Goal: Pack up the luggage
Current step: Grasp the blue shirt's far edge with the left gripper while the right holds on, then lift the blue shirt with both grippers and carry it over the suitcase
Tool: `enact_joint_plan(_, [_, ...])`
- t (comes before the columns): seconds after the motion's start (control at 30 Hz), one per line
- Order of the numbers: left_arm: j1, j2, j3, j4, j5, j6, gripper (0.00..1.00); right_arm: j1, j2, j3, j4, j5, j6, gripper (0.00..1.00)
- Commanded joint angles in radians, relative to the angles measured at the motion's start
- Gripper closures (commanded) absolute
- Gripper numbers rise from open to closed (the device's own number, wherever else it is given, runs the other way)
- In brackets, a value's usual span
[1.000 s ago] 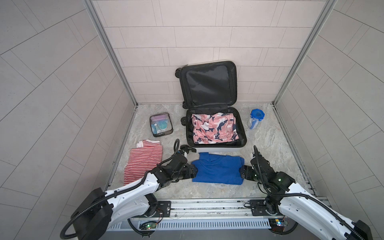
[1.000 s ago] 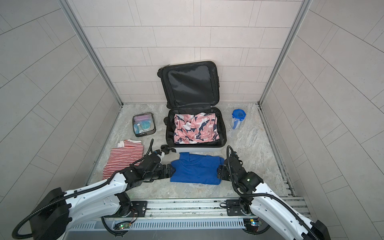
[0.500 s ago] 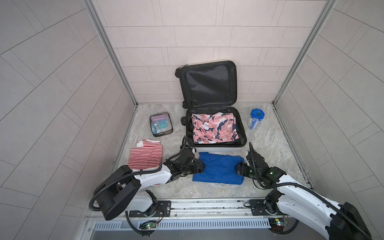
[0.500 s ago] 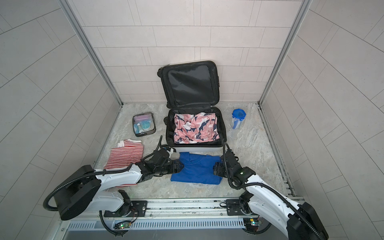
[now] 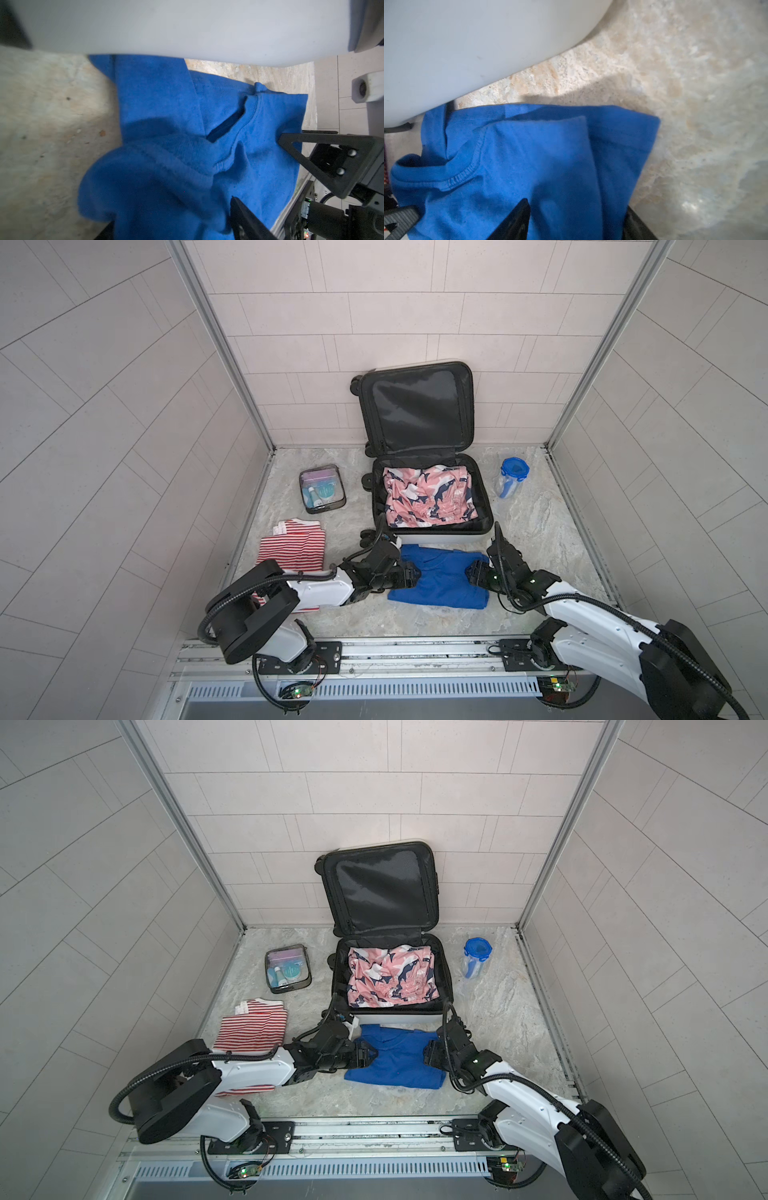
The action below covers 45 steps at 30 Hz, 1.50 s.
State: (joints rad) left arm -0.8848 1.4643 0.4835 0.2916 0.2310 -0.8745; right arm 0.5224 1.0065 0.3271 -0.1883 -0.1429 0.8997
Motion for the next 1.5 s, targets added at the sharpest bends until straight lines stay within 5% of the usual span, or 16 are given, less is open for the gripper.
enact_joint_plan(0.0, [-0.027, 0.031, 0.015, -0.015, -0.011, -0.015, 0.39, 0.001, 0.037, 0.008, -0.034, -0.035, 0.021, 0.46])
enact_joint_plan(0.23, [-0.069, -0.020, 0.064, -0.113, -0.045, -0.012, 0.70, 0.028, -0.006, 0.066, -0.136, -0.047, 0.019, 0.73])
enact_joint_plan(0.5, [-0.119, -0.156, 0.096, -0.280, -0.093, -0.006, 0.92, 0.041, -0.186, 0.110, -0.305, -0.061, 0.002, 1.00])
enact_joint_plan(0.73, [-0.151, -0.340, 0.198, -0.503, -0.136, 0.029, 0.97, 0.050, -0.324, 0.179, -0.337, -0.115, 0.008, 1.00])
enact_joint_plan(0.93, [-0.149, -0.407, 0.394, -0.670, -0.243, 0.110, 0.97, 0.051, -0.286, 0.418, -0.385, -0.129, -0.056, 1.00])
enact_joint_plan(1.23, [-0.013, -0.266, 0.764, -0.802, -0.318, 0.372, 0.97, 0.040, 0.023, 0.820, -0.365, -0.106, -0.222, 1.00])
enact_joint_plan(1.47, [0.216, -0.061, 0.969, -0.790, -0.185, 0.475, 0.97, -0.034, 0.339, 1.111, -0.333, -0.135, -0.324, 1.00])
